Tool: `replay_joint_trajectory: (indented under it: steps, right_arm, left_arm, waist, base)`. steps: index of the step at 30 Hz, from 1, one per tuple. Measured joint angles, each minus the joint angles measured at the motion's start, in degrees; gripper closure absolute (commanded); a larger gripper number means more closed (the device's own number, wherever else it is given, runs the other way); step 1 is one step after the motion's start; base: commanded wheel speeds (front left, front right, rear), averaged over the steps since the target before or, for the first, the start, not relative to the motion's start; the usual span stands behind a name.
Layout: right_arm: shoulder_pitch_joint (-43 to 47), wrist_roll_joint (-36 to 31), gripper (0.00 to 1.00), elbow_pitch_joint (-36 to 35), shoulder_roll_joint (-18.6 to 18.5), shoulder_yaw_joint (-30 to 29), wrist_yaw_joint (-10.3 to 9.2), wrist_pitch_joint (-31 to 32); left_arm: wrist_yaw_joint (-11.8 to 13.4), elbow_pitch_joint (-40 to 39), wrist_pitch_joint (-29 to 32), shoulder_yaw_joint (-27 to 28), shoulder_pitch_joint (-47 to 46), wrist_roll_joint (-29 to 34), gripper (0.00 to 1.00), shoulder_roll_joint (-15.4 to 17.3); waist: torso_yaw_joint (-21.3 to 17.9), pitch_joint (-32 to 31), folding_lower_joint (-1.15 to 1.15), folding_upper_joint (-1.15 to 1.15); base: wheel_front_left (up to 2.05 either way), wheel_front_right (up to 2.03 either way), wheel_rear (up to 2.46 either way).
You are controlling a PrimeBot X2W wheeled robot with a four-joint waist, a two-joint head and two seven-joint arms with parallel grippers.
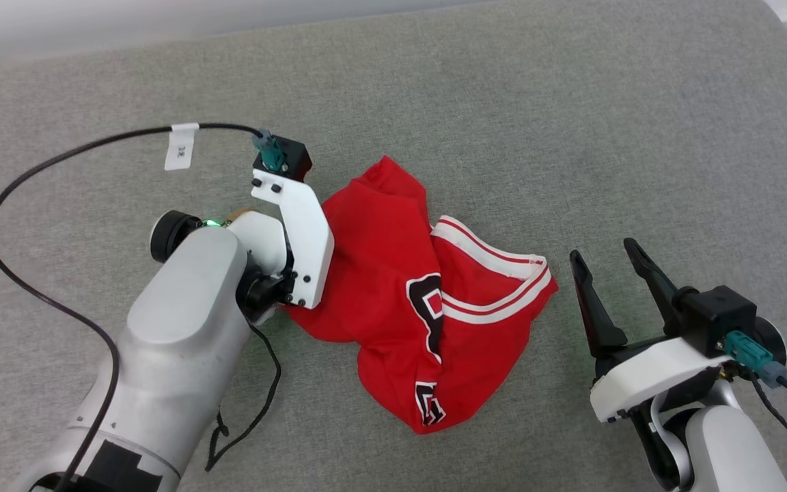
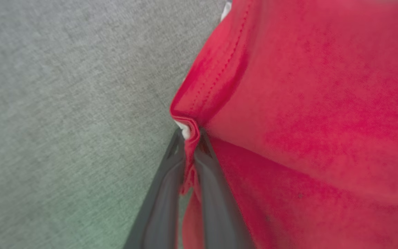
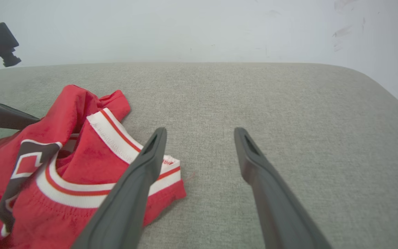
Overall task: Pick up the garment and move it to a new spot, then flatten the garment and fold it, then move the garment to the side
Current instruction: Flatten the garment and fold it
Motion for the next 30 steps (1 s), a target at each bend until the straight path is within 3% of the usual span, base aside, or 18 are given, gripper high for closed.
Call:
replay_joint_trajectory:
  steps: [5,12,16,22,26,30]
  right_arm:
    - [0.1,-0.1,0.00,0.9,0.0,-0.5,0.00,0.6]
    - [1.7,-0.6,0.00,0.7,0.0,-1.4,0.00,1.8]
    - [3.0,-0.8,0.00,-0.1,0.0,-2.2,0.00,2.6]
    - [5.3,-1.2,0.00,-1.4,0.0,-3.1,0.00,3.9]
    - [6.8,-1.2,0.00,-2.1,0.0,-3.0,0.00,4.8]
    - [7.7,-1.4,0.00,-3.0,0.0,-3.2,0.00,5.8]
  left_arm:
    - [-0.1,-1.5,-8.8,-0.9,1.1,1.9,1.00,0.2]
    - [1.2,-11.7,-17.2,1.6,2.3,1.8,1.00,2.3]
    - [4.4,-20.1,-18.7,4.2,7.5,1.4,1.00,6.3]
    - [12.2,-31.4,-19.6,8.8,24.9,-1.4,1.00,11.1]
    - [17.0,-34.5,-20.1,12.0,39.1,-5.9,1.00,10.9]
    - [18.3,-34.6,-19.9,12.9,49.6,-10.1,0.98,8.9]
  waist:
    - [1.5,-1.7,0.01,0.00]
    - [4.5,-5.4,0.00,0.00]
    - [6.5,-7.6,0.00,0.00]
    - [8.5,-10.5,0.00,0.00]
    - [9.1,-12.3,0.00,0.00]
    - [9.3,-13.7,0.00,0.00]
  base:
    - [0.00,0.00,0.00]
    - [0.00,0.00,0.00]
    - [0.00,0.00,0.00]
    - [0.00,0.00,0.00]
    - [0.00,0.00,0.00]
    - [0.00,0.00,0.00]
